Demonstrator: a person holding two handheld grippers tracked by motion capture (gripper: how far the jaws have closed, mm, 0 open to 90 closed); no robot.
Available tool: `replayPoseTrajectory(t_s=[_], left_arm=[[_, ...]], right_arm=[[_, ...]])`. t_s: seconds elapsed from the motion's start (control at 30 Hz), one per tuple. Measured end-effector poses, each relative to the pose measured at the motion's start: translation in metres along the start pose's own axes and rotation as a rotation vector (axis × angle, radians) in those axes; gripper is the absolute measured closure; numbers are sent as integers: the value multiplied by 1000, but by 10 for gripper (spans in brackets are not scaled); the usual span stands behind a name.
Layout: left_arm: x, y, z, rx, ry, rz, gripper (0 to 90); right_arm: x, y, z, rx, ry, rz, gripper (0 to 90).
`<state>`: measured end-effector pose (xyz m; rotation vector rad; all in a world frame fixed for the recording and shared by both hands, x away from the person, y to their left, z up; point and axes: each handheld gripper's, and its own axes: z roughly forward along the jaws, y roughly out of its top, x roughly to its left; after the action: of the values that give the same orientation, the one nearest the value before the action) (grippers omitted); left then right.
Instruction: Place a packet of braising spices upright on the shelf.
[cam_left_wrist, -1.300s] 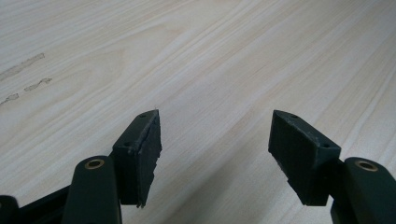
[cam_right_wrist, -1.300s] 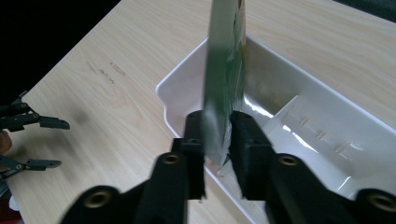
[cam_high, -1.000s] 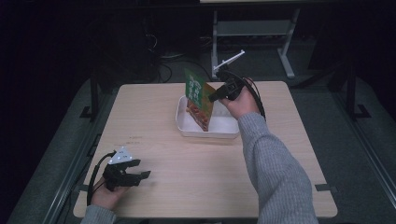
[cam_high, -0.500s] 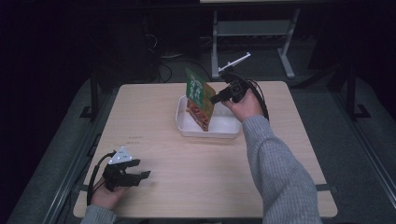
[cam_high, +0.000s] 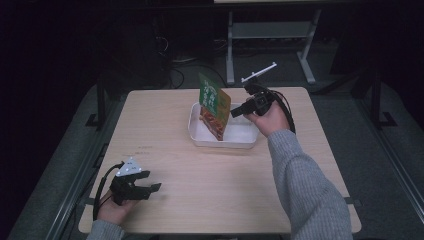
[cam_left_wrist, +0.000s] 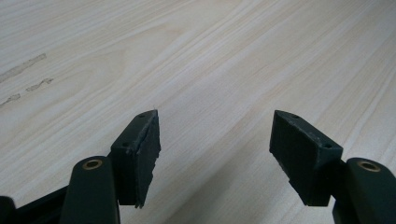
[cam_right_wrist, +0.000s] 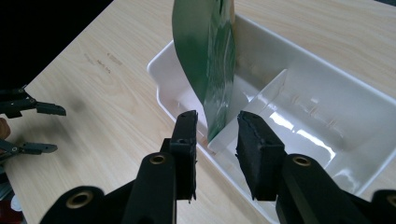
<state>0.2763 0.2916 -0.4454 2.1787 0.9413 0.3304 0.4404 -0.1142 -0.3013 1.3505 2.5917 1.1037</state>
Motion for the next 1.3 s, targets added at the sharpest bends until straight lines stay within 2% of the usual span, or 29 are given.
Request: replayPoseTrajectory(t_s=[0.6,1.0,1.3], left_arm=[[-1,0,2,8,0,4,325],[-1,0,2,10,5,4,320],[-1,-1,2,9,7,5,320]], right_arm=[[-14,-40,-15,-17,49,26,603],[-15,-62,-17,-14,59,20,547],[-17,-80,-21,-33,78,21,521]])
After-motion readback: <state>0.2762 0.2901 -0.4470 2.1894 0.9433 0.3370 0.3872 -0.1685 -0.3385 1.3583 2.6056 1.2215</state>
